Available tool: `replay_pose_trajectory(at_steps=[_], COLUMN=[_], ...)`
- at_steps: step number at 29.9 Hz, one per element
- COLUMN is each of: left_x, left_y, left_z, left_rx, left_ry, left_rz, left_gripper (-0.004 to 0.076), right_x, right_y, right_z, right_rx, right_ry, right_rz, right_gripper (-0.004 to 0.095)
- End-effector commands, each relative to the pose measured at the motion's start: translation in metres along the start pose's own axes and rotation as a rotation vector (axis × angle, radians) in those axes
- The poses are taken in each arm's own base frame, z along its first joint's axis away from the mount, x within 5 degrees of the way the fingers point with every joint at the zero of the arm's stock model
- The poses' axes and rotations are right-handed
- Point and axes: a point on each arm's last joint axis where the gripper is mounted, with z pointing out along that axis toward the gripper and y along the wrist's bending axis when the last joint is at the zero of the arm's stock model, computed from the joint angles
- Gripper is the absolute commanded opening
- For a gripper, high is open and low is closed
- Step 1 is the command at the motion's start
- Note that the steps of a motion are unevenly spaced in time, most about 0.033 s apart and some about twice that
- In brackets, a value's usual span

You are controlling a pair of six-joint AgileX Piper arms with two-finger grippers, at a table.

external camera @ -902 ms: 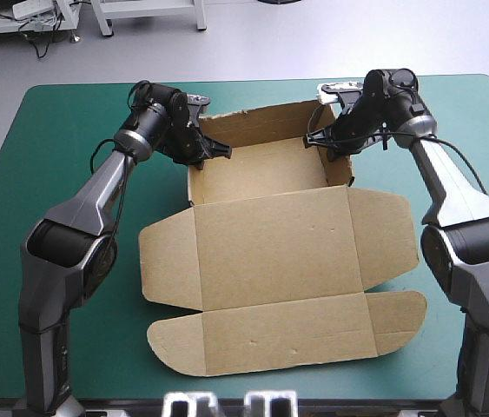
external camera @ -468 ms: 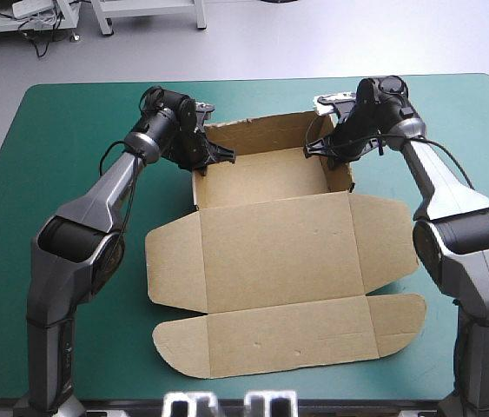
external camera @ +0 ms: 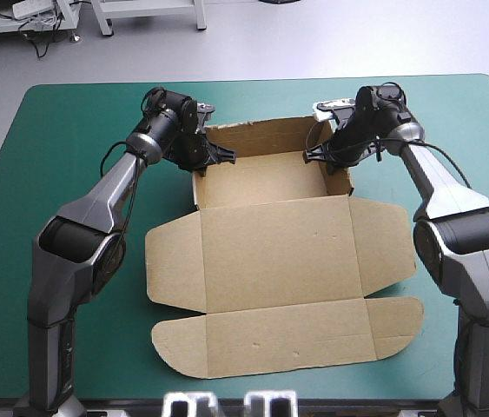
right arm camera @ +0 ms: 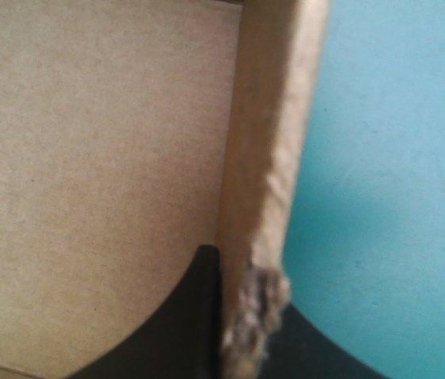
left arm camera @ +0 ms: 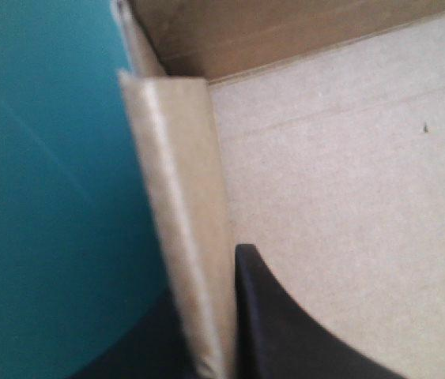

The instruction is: Fold the box

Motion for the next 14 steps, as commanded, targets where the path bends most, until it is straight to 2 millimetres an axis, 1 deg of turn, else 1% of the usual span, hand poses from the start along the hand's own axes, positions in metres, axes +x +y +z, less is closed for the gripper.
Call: replay_pose_trajectory(at_steps=[1, 2, 4, 5, 7, 8, 9, 10, 11, 12, 13, 14], left_x=[0.003, 0.003, 0.004, 0.004, 0.004, 0.004, 0.004, 0.004, 0.005, 0.006, 0.007, 0.008], left_y=[-0.005, -0.006, -0.006, -0.006, -0.006, -0.006, -0.005, -0.003, -0.002, -0.001, -0.001, 0.001], left_z=[-0.038, -0.040, -0.047, -0.049, -0.057, -0.062, -0.065, -0.071, -0.076, -0.083, -0.089, -0.096], left_rx=[0.025, 0.034, 0.041, 0.041, 0.044, 0.042, 0.036, 0.022, 0.008, 0.009, 0.008, -0.002], left_ry=[-0.037, -0.041, -0.054, -0.059, -0.077, -0.090, -0.097, -0.114, -0.125, -0.141, -0.153, -0.170], left_rz=[0.069, 0.100, 0.122, 0.123, 0.123, 0.124, 0.120, 0.106, 0.097, 0.097, 0.097, 0.099], left_gripper=[0.0008, 0.0039, 0.0134, 0.0183, 0.0312, 0.0403, 0.0457, 0.0511, 0.0547, 0.0568, 0.0573, 0.0573], right_x=[0.006, 0.007, 0.007, 0.007, 0.008, 0.008, 0.009, 0.009, 0.009, 0.010, 0.011, 0.012], right_y=[0.010, 0.010, 0.010, 0.010, 0.010, 0.011, 0.011, 0.011, 0.009, 0.009, 0.009, 0.008], right_z=[-0.027, -0.032, -0.041, -0.045, -0.054, -0.059, -0.063, -0.068, -0.073, -0.077, -0.081, -0.088], right_rx=[-0.024, -0.017, -0.009, -0.007, -0.013, -0.013, -0.008, -0.007, -0.004, -0.002, -0.001, 0.002], right_ry=[0.017, 0.008, -0.010, -0.020, -0.040, -0.051, -0.058, -0.070, -0.080, -0.090, -0.098, -0.113], right_rz=[-0.103, -0.118, -0.146, -0.150, -0.141, -0.131, -0.131, -0.128, -0.104, -0.089, -0.083, -0.081], right_gripper=[-0.0002, 0.0025, 0.0109, 0.0175, 0.0355, 0.0460, 0.0564, 0.0639, 0.0726, 0.0764, 0.0786, 0.0792])
